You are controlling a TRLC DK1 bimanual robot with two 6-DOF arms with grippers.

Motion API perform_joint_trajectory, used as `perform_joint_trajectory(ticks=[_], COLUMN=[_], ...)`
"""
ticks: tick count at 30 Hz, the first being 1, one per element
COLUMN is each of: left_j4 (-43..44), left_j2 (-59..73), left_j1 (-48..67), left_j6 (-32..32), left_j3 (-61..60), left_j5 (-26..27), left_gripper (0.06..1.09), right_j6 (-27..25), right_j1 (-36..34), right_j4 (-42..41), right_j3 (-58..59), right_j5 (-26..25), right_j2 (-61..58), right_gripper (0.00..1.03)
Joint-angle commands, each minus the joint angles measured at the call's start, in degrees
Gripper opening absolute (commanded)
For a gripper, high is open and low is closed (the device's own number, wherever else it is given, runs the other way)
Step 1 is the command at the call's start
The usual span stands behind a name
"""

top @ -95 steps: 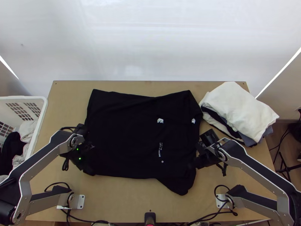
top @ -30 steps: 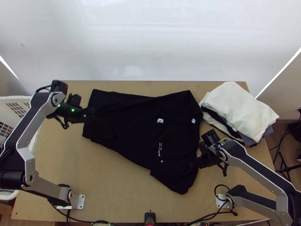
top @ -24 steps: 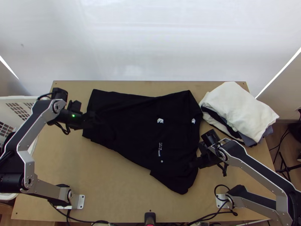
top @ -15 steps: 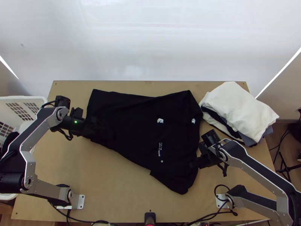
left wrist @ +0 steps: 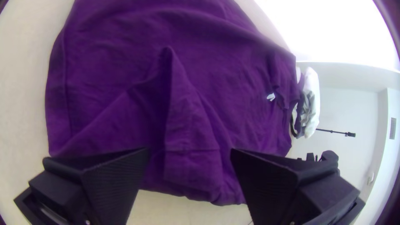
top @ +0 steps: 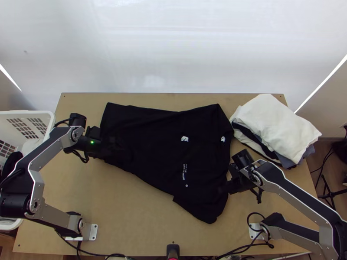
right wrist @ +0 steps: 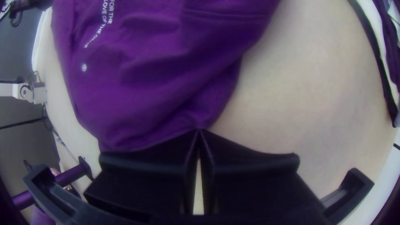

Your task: Fold the t-shirt

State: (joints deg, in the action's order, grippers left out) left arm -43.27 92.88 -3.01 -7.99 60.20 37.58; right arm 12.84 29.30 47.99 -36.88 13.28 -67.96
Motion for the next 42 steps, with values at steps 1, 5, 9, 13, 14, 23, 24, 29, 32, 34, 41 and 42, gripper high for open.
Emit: perform_joint_trajectory(ticks=[1, 5, 9, 13, 14, 23, 24, 29, 32, 34, 41, 42], left_j4=[3.36, 4.51, 5.21, 5.03, 5.30, 4.42, 3.72, 0.29, -1.47, -1.56, -1.38, -1.21], left_j2=[1.69, 1.69, 1.69, 1.34, 0.90, -2.62, -4.20, -14.92, -16.59, -16.33, -15.36, -15.80], left_j1=[1.86, 2.30, 2.21, 2.21, 2.30, -1.13, -2.80, -7.54, -11.41, -15.28, -23.27, -23.27], left_j6=[-0.71, -1.24, -2.12, -1.50, -1.33, -2.91, -5.02, -10.29, -12.05, -13.63, -19.43, -20.05], left_j3=[-0.18, -0.26, -0.18, -0.35, -0.79, -0.62, 1.32, 11.25, 18.28, 22.41, 28.39, 28.48], left_j5=[0.12, 0.30, 0.30, 0.21, -0.14, -2.43, -2.43, -4.54, -4.80, -4.80, -4.80, -4.80], left_gripper=[0.84, 0.67, 0.62, 0.48, 0.32, 0.09, 0.09, 0.09, 0.09, 0.09, 0.09, 0.09], right_j6=[-0.01, -0.01, -0.01, -0.01, -0.01, -0.01, 0.08, -0.45, -0.62, -0.62, 1.75, 2.01], right_j1=[0.14, 0.23, 0.23, 0.23, 0.23, -2.32, -3.28, -11.28, -15.76, -18.14, -20.77, -20.60], right_j4=[0.09, 0.09, 0.18, 0.18, 0.18, 0.62, 1.14, 2.55, 2.46, 1.85, 1.14, 0.88], right_j3=[-0.03, -0.12, -0.03, -0.03, -0.03, -2.49, -3.99, -20.42, -31.50, -38.09, -54.43, -56.19], right_j5=[-0.01, -0.01, -0.01, -0.01, -0.01, -0.27, -0.36, -2.12, -2.29, -2.29, -2.29, -2.29], right_j2=[0.11, 0.11, 0.20, 0.20, 0.20, 1.34, 1.96, 3.01, -0.24, -2.61, -8.94, -9.47], right_gripper=[0.03, 0.03, 0.03, 0.03, 0.03, 0.03, 0.03, 0.03, 0.03, 0.03, 0.03, 0.03])
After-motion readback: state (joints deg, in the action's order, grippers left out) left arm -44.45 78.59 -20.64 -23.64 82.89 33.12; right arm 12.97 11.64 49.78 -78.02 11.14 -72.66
